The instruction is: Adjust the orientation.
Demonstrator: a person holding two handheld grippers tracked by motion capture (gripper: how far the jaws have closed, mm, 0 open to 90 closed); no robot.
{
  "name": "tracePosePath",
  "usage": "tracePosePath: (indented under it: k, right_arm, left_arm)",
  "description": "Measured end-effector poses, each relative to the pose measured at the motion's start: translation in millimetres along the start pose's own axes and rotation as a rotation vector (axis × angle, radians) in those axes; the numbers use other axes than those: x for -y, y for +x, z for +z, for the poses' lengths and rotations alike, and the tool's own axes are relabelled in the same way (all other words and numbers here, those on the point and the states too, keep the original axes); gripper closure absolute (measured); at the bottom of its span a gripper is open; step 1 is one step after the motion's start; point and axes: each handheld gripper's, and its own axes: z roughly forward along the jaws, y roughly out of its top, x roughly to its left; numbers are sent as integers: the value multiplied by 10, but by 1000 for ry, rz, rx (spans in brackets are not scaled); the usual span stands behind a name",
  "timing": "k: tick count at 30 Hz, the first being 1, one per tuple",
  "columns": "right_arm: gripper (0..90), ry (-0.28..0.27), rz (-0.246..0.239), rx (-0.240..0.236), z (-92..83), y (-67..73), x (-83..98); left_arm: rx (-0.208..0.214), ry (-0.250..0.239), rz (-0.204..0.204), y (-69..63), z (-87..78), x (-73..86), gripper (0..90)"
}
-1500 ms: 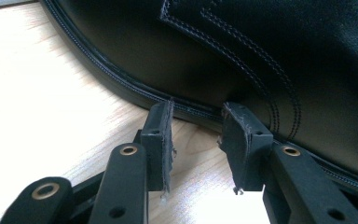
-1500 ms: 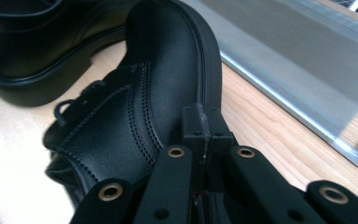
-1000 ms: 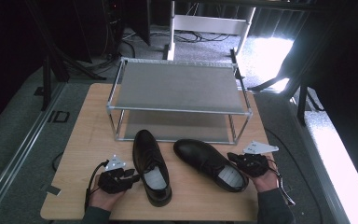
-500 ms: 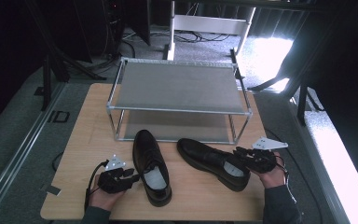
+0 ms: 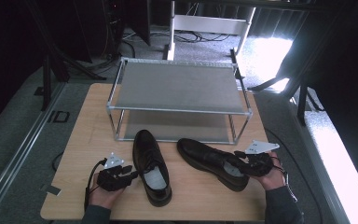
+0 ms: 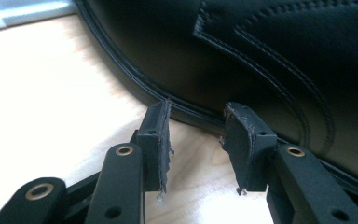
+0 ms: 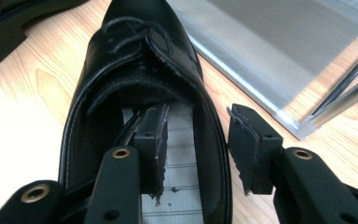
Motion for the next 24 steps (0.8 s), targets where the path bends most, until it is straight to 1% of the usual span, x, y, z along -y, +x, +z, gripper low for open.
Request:
tracePosePath:
  k: [3,5,8,9,11,13,14,16,17,19,21,24]
  right_arm:
    - [567,-5,4,-12,1,-35,-40]
    - [571,2,-3,-11,11,-48,-73]
    - [581,28,-25,-18,79,-42,-131]
    - [594,38,-30,-21,118,-38,-147]
    - [677,46,-40,-31,191,-28,-172]
    - [760,50,-52,-12,216,-5,-199]
    - [782,53,-53,-5,213,5,-209]
    - [800,51,-57,10,205,31,-216]
    - [804,47,-53,13,204,39,-214]
    - [807,36,-45,17,202,44,-208]
    - [809,22,-22,20,199,50,-202]
    - [813,11,-5,24,193,54,-214]
  left_arm:
    - [-10,-5,-12,34,16,-19,611]
    - [-9,-5,-17,43,26,-24,611]
    - [-5,-9,-15,33,40,-29,623]
    - [-5,-8,-14,29,43,-33,631]
    - [0,-11,-12,20,58,-42,648]
    - [9,-13,-13,7,80,-57,672]
    - [23,-16,-16,-3,92,-64,681]
    - [45,-20,-11,-38,114,-78,691]
    - [54,-21,-3,-72,125,-88,694]
    - [63,-18,9,-122,144,-103,696]
    - [79,-19,17,-172,174,-117,698]
    - [103,-17,26,-241,228,-138,698]
